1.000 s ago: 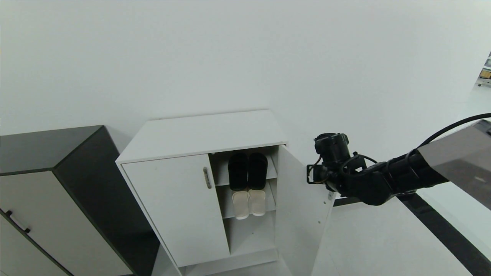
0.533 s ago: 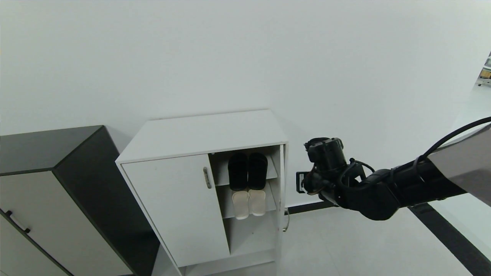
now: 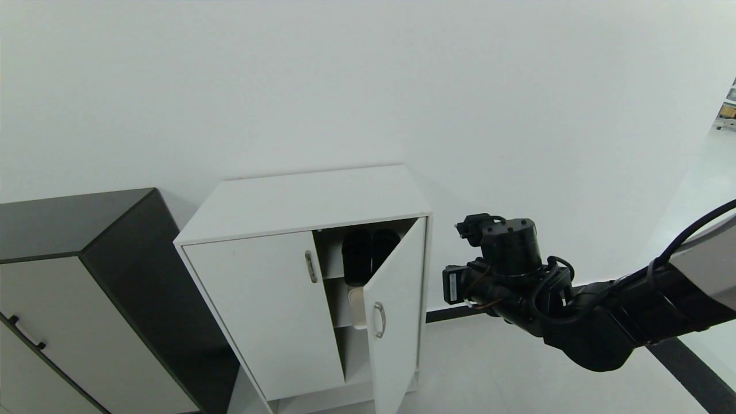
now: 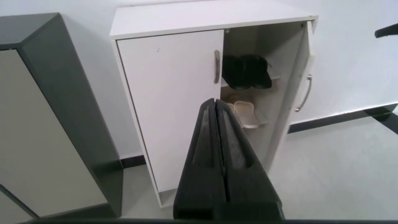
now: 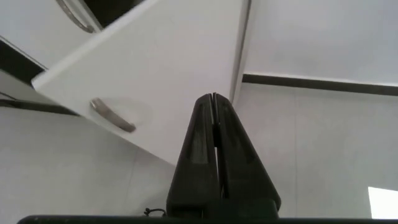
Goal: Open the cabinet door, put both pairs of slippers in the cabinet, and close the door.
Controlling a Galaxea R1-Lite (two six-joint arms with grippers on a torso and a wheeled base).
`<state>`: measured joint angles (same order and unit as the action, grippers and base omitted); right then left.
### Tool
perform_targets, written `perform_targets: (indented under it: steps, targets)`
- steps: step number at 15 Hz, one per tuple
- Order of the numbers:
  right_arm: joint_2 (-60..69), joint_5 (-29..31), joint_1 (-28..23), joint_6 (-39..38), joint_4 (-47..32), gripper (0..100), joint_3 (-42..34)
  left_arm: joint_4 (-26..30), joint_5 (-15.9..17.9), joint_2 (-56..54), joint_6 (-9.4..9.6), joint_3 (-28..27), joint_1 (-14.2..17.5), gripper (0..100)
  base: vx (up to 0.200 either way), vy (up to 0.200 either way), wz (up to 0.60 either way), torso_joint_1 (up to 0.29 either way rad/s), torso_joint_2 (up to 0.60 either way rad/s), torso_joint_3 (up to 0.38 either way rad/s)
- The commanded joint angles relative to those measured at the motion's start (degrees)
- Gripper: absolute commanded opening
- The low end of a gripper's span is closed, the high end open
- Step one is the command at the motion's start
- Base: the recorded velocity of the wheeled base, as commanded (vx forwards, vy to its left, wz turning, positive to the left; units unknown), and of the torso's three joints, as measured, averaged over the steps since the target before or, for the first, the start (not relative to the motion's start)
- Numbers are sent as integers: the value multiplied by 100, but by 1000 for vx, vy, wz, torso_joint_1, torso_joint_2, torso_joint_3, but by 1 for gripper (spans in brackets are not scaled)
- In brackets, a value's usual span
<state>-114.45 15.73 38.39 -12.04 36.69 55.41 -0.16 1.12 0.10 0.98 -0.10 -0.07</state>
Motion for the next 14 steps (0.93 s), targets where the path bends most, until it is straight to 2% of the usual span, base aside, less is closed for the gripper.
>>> perform_targets:
  steps: [1, 4, 12, 14]
  targets:
    - [-25, -17, 20, -8, 13, 0, -21, -2, 2, -1, -1, 1, -1, 0, 0, 0, 0, 0, 0, 0]
    - [-69, 1, 90, 0, 4, 0, -21, -2, 2, -1, -1, 1, -1, 0, 0, 0, 0, 0, 0, 0]
    - [-139, 9, 151, 0, 13, 0, -39, -2, -7, -1, -10, 1, -1, 0, 0, 0, 600, -3, 1, 1]
    - [-139, 27, 143, 88, 22, 0, -83, -2, -7, -1, -10, 1, 7, 0, 0, 0, 0, 0, 0, 0]
